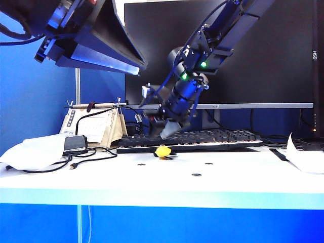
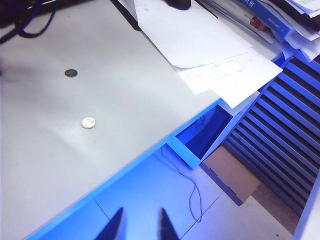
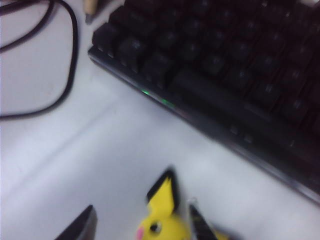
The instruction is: Pick up the doll and place it on the similarly colored coin.
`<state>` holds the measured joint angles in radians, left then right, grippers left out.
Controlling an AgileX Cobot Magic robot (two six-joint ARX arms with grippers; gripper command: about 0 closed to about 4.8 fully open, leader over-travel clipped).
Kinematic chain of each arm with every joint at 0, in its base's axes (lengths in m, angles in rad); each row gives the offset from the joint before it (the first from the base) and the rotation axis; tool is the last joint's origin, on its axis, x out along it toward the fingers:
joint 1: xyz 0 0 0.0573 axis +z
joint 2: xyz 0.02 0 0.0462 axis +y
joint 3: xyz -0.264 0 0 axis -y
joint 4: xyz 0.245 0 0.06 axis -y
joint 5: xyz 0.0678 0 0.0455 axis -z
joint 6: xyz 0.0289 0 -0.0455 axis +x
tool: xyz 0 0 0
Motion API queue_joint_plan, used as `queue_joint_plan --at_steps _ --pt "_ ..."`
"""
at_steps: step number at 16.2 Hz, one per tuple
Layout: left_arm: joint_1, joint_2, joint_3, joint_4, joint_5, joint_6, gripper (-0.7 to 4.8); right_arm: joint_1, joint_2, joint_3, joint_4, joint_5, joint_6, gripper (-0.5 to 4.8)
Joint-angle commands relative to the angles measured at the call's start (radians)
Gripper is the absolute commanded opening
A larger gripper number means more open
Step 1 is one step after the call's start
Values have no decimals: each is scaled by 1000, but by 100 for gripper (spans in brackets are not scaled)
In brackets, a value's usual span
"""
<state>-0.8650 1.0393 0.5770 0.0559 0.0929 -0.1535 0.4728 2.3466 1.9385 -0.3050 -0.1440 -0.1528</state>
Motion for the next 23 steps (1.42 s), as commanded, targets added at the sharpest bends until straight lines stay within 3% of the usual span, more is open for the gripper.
queue_joint_plan --at_steps 1,3,5,8,9,10,12,14,17,18,20,23 --pt "-6 -3 2 12 -2 -1 89 3 0 3 -9 14 -2 234" --pt "-6 -3 2 11 -2 -1 89 3 -10 3 -7 40 4 234" --pt "-6 -5 2 12 -4 -2 89 -8 -73 3 -6 56 95 235" --pt "-3 -111 2 10 -217 61 90 -36 -197 1 -78 58 105 232" --pt "5 -201 2 1 -308 115 89 -51 -256 -11 -110 56 119 229" --pt "11 -286 3 -25 -367 164 90 -69 -322 -51 -101 54 127 229" --pt "24 -428 3 -109 -457 179 89 -93 -425 -135 -65 56 131 229" --pt "39 -621 2 -319 -546 140 89 -127 -628 -336 44 57 181 216" --pt "39 -730 2 -513 -555 58 89 -136 -876 -617 205 60 227 210" --pt "39 -749 2 -581 -573 18 89 -136 -1011 -780 299 60 278 210" --pt "39 -750 -15 -623 -685 -25 90 -134 -1267 -1062 443 97 329 210" --pt "39 -750 -143 -573 -826 -113 90 -134 -1635 -1376 488 287 325 210"
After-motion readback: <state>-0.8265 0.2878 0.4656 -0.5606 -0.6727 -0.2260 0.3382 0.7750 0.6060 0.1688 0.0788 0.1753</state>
